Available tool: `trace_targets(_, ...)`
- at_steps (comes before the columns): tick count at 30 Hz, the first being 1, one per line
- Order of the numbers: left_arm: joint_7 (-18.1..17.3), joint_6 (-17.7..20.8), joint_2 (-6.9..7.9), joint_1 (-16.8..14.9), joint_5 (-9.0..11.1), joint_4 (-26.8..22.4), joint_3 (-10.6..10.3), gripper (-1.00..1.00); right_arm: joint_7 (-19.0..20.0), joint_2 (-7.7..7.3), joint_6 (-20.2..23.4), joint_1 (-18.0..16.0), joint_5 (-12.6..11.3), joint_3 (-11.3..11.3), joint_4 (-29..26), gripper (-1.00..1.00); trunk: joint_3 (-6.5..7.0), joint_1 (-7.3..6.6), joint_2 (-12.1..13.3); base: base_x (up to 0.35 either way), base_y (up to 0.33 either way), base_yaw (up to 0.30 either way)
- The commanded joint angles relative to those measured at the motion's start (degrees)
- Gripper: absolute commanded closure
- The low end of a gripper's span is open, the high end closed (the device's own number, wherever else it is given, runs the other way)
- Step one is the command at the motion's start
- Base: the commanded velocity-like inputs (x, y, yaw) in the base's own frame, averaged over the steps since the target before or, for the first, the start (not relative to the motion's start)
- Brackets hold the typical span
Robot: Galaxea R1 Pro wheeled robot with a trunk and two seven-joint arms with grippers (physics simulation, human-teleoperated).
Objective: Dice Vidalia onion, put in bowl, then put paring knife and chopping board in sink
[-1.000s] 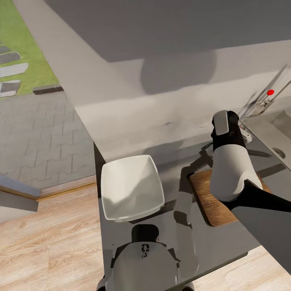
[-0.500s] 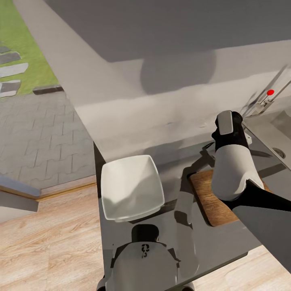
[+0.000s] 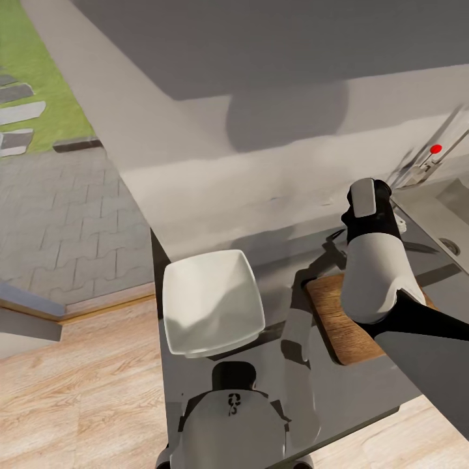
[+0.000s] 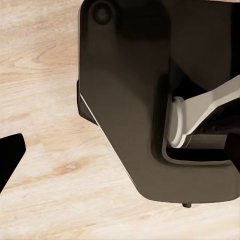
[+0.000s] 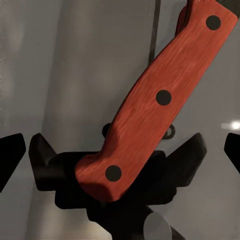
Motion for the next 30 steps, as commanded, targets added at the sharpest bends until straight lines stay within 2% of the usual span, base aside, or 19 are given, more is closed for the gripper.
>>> trace_targets(1, -0.5, 0.0, -0.05, 0.0, 0.1, -0.1, 0.3, -1.0, -0.2, 0.03, 0.5, 0.0, -0.1, -0.1, -0.1, -1.0, -0.08, 0.04, -0.1, 0.0, 0.0, 0.0)
trace_targets(8, -0.5, 0.0, -0.05, 0.0, 0.1, -0.1, 0.3, -1.0, -0.2, -0.23, 0.5, 0.0, -0.1, -0.4, -0.2, -1.0, -0.08, 0.04, -0.1, 0.0, 0.0, 0.0)
trace_targets(11, -0.5, 0.0, -0.05, 0.0, 0.1, -0.1, 0.3, -1.0, -0.2, -1.05, 0.5, 0.0, -0.3, -1.9, -0.4, -1.0, -0.08, 0.04, -0.1, 0.0, 0.0, 0.0)
trace_targets(14, -0.5, 0.0, -0.05, 0.0, 0.1, 0.0, 0.3, -1.0, -0.2, -1.17, 0.5, 0.0, -0.3, -2.4, -0.5, -1.0, -0.08, 0.04, -0.1, 0.0, 0.0, 0.0)
trace_targets(30, -0.5, 0.0, -0.05, 0.0, 0.0, 0.0, 0.3, -1.0, -0.2, -1.2, 0.5, 0.0, -0.3, -2.6, -1.1, -1.0, -0.08, 0.04, -0.1, 0.0, 0.0, 0.0)
